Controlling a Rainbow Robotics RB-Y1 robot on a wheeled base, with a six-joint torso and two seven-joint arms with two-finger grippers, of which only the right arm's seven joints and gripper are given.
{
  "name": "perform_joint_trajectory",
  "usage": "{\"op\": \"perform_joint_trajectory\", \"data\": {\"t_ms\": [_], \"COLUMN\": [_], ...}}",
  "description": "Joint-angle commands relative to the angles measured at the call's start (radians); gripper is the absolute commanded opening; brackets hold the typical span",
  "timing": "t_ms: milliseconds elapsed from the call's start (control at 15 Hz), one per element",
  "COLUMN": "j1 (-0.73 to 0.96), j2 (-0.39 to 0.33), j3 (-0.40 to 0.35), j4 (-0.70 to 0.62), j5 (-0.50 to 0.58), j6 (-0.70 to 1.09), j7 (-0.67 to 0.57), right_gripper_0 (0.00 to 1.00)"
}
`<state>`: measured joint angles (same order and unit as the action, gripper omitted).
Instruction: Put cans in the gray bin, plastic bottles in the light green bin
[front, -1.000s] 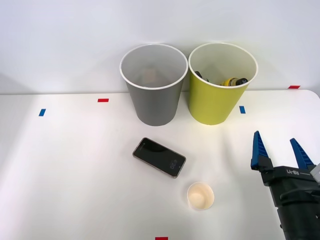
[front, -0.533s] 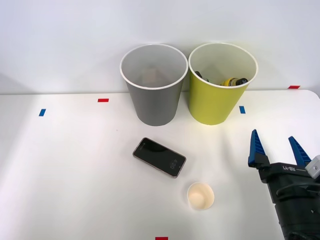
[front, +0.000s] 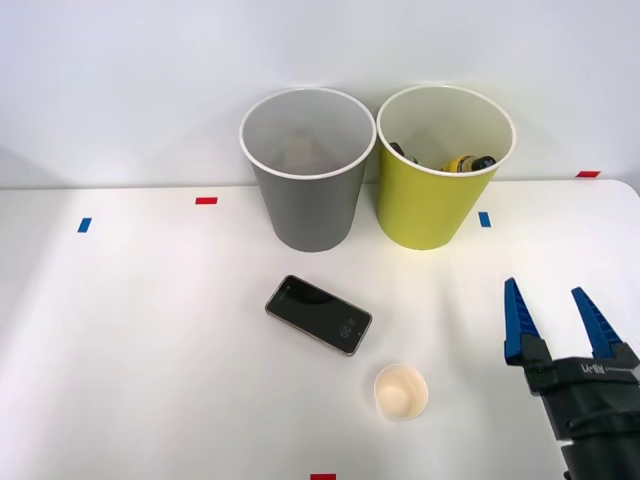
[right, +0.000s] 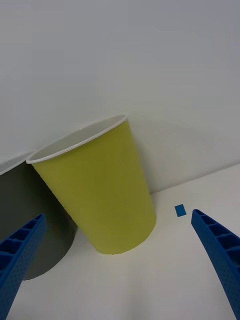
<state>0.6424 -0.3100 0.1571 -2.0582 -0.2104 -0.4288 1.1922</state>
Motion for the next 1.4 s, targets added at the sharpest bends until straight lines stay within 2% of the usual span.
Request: {"op": "perform_joint_trajectory", "data": {"t_ms": [67,200,333,600,933,1067,1400], "j1": [0.08,0.149,0.22,0.332,0.356,0.352,0.361], "j2": [-0.104,-0.152,-0.161,-0.162,-0.146,-0.124,-0.13], "j3": [0.042,0.062,0.094,0.162,0.226,0.225,0.22], "j4": [0.078,0.078,0.081,0.089,0.112,0.136,0.141], "j5": [0.032,0.032,0.032,0.037,0.037,0.054,0.063], "j6": [-0.163,-0.18,-0.18,-0.203,-0.226,-0.226,-0.226], "j7": [0.095,0.257,0.374,0.498,0.494,0.494,0.488], "right_gripper_0": [1.0,1.0,1.0,1.0,1.0,1.0,1.0]}}
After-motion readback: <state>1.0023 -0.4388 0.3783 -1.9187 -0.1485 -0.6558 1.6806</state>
